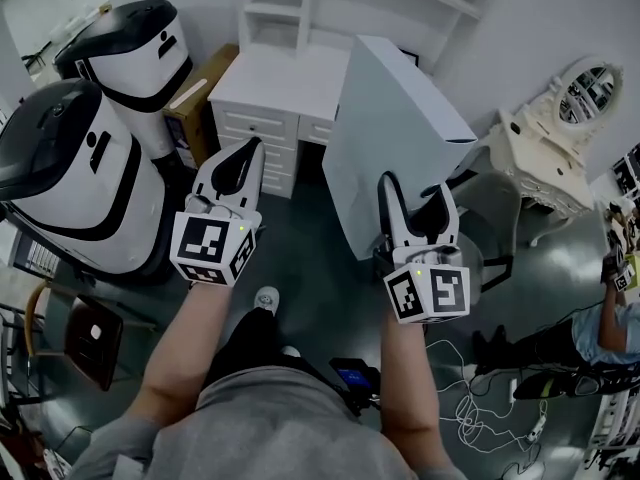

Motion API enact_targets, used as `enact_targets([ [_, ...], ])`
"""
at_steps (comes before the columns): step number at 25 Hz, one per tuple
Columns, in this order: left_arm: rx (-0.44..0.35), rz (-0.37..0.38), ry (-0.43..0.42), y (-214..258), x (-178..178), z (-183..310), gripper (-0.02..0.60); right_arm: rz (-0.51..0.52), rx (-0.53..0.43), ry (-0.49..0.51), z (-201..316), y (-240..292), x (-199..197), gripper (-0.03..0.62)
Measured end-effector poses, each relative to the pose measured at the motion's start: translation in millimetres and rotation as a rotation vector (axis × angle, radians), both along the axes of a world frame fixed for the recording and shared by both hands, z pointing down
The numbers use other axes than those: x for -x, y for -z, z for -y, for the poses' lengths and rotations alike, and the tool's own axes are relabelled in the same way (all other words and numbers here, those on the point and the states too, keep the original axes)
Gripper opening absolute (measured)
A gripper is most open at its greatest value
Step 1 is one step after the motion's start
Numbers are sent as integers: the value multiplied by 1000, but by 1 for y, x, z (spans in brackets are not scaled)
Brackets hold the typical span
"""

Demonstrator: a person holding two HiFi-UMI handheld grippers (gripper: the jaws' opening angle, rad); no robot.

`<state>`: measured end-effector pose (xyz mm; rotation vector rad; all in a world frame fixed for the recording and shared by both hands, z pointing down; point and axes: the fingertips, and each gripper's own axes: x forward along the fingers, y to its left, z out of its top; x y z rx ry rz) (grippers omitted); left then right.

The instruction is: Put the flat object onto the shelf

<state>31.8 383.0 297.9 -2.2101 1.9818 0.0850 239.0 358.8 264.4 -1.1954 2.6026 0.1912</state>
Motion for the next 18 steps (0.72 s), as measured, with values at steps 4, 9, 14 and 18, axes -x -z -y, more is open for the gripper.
enact_targets([
  [4,-14,-11,-13,1,11,31,6,-16,-21,-18,24,3,11,299],
  [9,-25,-11,-35,3,32,81,6,-21,-34,-45,67,8,30,299],
  [14,-33,-9,-54,8,54,131,6,-15,-38,-74,110,12,49,299],
  [18,-37,-8,-60,11,75,166,6,-14,-38,-93,143,14,66,299],
])
